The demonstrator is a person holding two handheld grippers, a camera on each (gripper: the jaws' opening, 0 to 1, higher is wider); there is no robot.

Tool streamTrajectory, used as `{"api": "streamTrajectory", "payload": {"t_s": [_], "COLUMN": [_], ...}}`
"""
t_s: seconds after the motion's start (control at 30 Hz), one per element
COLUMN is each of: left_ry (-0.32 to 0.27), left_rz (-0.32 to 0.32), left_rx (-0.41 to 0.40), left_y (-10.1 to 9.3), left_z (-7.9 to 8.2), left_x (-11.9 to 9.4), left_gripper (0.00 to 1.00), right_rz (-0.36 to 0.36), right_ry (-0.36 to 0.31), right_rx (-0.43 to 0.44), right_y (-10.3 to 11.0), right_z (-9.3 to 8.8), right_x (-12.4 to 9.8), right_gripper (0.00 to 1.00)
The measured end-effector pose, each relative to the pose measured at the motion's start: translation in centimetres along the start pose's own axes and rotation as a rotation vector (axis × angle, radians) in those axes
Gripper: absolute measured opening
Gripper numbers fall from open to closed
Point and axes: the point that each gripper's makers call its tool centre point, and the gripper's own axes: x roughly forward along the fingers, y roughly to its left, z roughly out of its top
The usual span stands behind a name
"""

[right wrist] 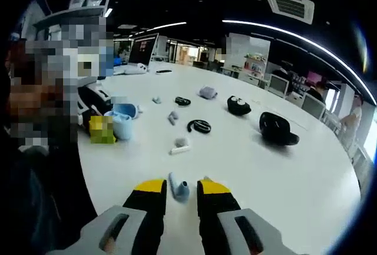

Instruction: Pick up the earbuds from the table and place the earbuds into the earbud case

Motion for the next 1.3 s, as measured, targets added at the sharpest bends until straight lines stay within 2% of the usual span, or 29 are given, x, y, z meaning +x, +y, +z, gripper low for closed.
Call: {"api": "streamTrajectory", "payload": {"t_s": [0.23,0.57,0.63,0.9,0.97,1.13,1.3], "left_ry": [0.0,0.001,0.001,0.004,0.004,0.004,0.003], "left_rz": [0.004,0.006,0.006,0.006,0.005,0.002,0.0], "left_rx": [0.0,-0.001,-0.003,0.0,0.0,0.001,0.0], "left_y": [0.0,-0.1,-0.1,-0.1,-0.1,-0.1,-0.1], "left_z": [0.0,0.0,0.0,0.0,0.0,0.0,0.0], "left_x": [0.0,-0.1,-0.1,-0.1,-0.1,-0.1,-0.1], "left_gripper": [0.19,0.19,0.19,0.19,0.19,0.19,0.19], "right_rz": [0.003,0.038,0.036,0.049,0.055,0.038,0.034], "right_ry": [-0.007,-0.047,-0.052,-0.126,-0.143,-0.149,-0.131], "right_rx": [0.006,0.148,0.182,0.527,0.591,0.619,0.604], "right_y": [-0.4,-0.2,-0.3,-1.2,-1.5,-2.0,-2.1], "right_z": [-0.2,0.5,0.5,0.9,0.8,0.3,0.0], "right_x": [-0.9,-0.7,-0.6,-0.4,-0.4,-0.3,-0.2], "right_gripper": [0.19,0.07,0.07,0.04,0.04,0.04,0.04]}}
